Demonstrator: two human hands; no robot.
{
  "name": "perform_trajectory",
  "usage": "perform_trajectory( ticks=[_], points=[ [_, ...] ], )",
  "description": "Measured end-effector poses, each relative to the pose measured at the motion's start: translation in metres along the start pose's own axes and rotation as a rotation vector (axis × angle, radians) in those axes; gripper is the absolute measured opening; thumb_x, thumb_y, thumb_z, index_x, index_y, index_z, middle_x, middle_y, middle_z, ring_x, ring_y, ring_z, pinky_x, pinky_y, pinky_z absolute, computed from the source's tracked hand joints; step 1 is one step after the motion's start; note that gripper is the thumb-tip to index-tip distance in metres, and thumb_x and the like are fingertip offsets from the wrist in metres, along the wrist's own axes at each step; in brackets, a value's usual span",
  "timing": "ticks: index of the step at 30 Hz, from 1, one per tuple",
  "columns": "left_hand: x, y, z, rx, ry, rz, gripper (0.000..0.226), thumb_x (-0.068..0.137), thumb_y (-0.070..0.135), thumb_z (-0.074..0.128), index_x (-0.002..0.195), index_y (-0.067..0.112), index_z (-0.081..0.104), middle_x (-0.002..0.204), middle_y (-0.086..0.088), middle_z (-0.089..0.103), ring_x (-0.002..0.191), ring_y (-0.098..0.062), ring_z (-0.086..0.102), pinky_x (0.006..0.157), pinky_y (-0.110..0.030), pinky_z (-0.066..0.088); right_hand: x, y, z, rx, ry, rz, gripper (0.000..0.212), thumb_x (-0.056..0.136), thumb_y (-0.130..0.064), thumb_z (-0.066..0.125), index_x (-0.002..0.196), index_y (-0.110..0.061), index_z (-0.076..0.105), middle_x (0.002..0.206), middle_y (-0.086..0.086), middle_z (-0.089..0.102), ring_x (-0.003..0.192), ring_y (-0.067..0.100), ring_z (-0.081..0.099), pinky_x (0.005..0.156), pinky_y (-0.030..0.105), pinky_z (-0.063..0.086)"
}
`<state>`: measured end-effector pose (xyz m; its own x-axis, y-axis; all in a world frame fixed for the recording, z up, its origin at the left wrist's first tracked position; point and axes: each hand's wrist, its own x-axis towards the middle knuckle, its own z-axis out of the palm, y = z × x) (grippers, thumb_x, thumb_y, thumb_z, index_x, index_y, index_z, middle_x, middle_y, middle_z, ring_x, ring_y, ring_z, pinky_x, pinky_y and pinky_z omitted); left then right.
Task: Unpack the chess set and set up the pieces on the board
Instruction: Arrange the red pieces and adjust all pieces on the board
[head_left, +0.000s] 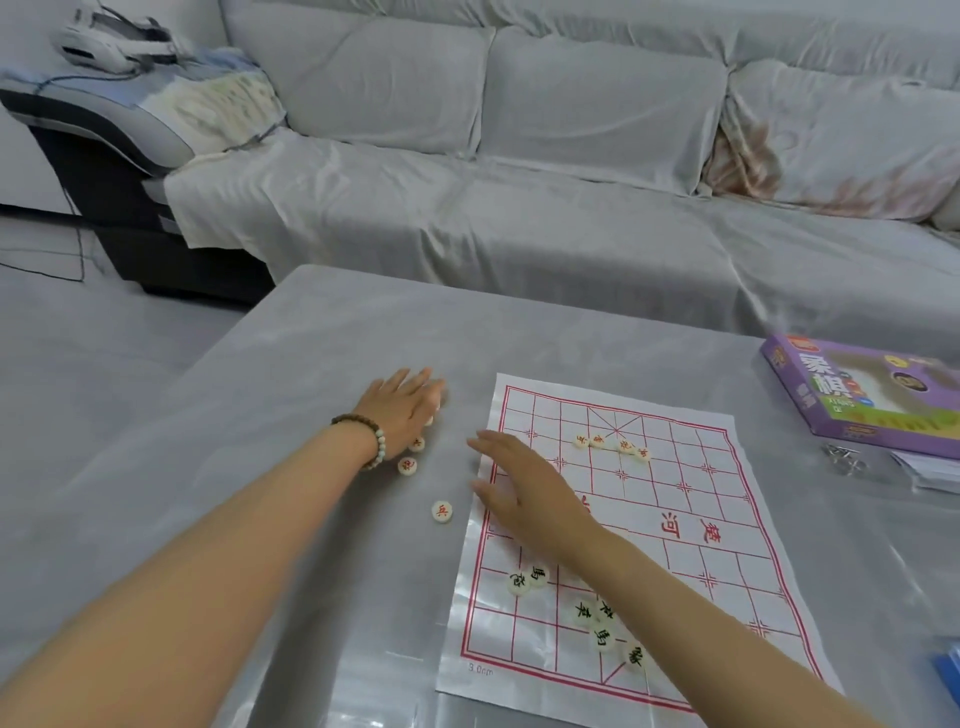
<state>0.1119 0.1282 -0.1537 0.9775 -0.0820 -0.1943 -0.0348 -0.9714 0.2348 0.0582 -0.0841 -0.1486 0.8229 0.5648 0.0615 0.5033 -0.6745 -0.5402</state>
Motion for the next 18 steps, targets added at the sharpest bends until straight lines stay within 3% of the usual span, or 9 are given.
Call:
perform_trajectory(
  ticks=[5, 10, 13, 18],
  points=[
    [-0.015, -0.001, 0.011, -0.021, 0.059, 0.07, 0.047, 0.101, 0.03, 0.01, 0.148, 0.026, 0.012, 0.156, 0.006, 0.003, 0.144, -0.014, 0.001, 0.116, -0.032, 0.004, -0.001, -0.015, 0.016, -0.034, -0.073, -0.019, 0.051, 0.097, -0.039, 0.043, 0.145, -0.033, 0.027, 0.153, -0.015, 0.023, 0.14, 0.003, 0.02, 0.107, 0.015, 0.009],
    [-0.061, -0.017, 0.015, -0.078, 0.093, 0.061, 0.049, 0.1, 0.037, 0.01, 0.147, 0.024, 0.018, 0.156, 0.005, 0.011, 0.143, -0.013, 0.009, 0.114, -0.026, 0.006, 0.002, -0.024, 0.022, -0.017, -0.097, 0.017, 0.05, 0.097, -0.039, 0.042, 0.145, -0.03, 0.028, 0.153, -0.014, 0.024, 0.139, 0.006, 0.025, 0.108, 0.017, 0.017],
    [-0.092, -0.023, 0.021, -0.143, 0.172, 0.035, 0.067, 0.088, 0.053, 0.006, 0.145, 0.022, 0.024, 0.152, 0.003, 0.025, 0.139, -0.014, 0.021, 0.112, -0.027, 0.015, 0.001, -0.035, 0.028, 0.002, -0.105, 0.037, 0.051, 0.097, -0.037, 0.043, 0.145, -0.028, 0.027, 0.151, -0.012, 0.029, 0.135, 0.008, 0.033, 0.108, 0.02, 0.024],
    [-0.134, -0.022, 0.03, -0.307, 0.17, -0.025, 0.064, 0.092, 0.045, 0.043, 0.147, 0.021, 0.019, 0.145, 0.002, 0.032, 0.135, -0.013, 0.022, 0.11, -0.027, 0.024, 0.003, -0.05, 0.037, -0.002, -0.121, 0.0, 0.05, 0.098, -0.033, 0.043, 0.145, -0.024, 0.028, 0.153, -0.008, 0.027, 0.137, 0.01, 0.03, 0.109, 0.019, 0.022]
  ],
)
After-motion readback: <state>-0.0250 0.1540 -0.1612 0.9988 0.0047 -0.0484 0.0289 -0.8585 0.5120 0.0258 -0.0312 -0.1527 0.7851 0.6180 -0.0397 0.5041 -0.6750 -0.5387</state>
